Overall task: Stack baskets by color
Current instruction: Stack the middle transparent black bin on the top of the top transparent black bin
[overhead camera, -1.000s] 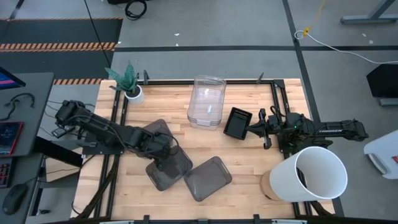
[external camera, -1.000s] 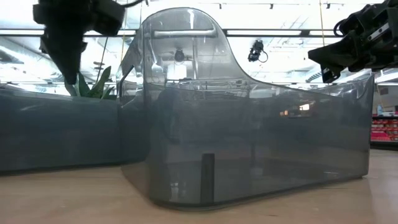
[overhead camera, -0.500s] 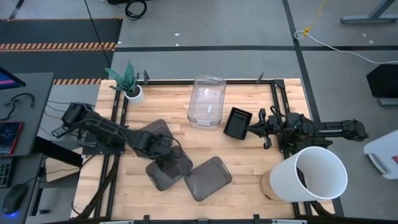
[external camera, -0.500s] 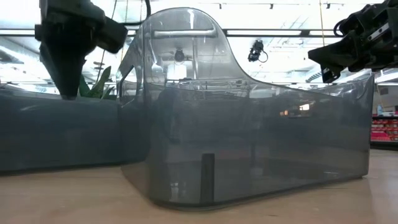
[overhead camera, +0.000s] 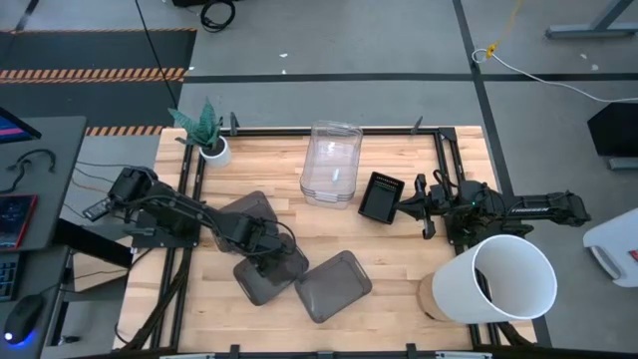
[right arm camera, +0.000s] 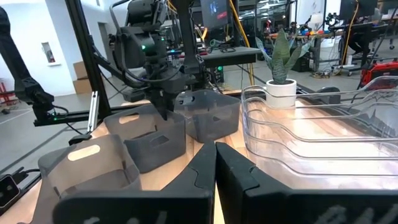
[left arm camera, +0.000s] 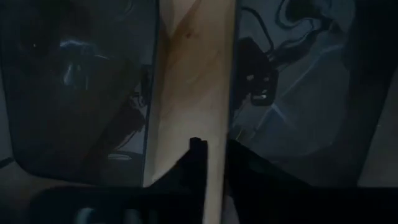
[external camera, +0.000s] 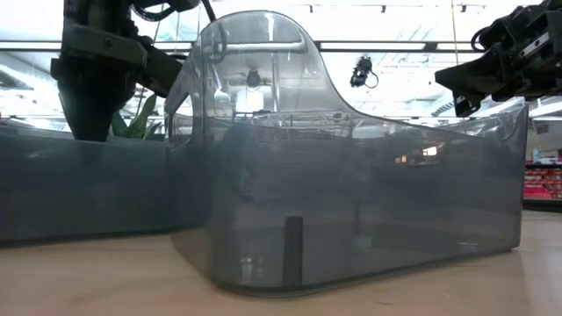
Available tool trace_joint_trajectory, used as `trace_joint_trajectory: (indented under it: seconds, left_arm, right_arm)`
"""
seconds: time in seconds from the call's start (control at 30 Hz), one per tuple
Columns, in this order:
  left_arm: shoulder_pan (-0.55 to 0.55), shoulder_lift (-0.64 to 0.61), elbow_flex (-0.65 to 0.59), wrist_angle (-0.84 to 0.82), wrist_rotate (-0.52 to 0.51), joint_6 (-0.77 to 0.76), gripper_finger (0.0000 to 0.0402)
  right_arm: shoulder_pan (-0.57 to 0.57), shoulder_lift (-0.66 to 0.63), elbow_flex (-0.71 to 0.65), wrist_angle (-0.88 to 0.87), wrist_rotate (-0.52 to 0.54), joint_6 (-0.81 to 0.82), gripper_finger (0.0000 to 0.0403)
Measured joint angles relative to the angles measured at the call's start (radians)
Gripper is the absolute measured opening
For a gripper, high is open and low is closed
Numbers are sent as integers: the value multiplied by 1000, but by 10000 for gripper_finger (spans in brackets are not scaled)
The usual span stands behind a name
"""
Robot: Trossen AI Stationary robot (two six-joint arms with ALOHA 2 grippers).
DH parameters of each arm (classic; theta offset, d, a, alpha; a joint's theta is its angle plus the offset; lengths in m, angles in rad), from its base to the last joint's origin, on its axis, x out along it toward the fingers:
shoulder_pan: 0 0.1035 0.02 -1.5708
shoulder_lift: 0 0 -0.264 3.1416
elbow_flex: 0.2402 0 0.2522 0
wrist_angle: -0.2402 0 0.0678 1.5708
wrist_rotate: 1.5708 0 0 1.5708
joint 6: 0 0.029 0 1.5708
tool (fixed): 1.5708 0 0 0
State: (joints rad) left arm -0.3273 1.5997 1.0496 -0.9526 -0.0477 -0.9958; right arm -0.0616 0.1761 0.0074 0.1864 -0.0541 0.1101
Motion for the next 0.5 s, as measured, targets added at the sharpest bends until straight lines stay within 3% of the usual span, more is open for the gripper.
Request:
trace_joint_trajectory:
  seconds: [0.1,0.33,0.5]
  left_arm:
    - [0,-1,0,0,2,0,14]
    - [1,-33,34,-45,7,18,7]
    - [5,-52,164,-230,-10,67,5]
  right_arm:
    - [0,0,0,0,0,0,12]
    - [0,0,0,0,0,0,12]
    - [0,0,0,1,0,0,12]
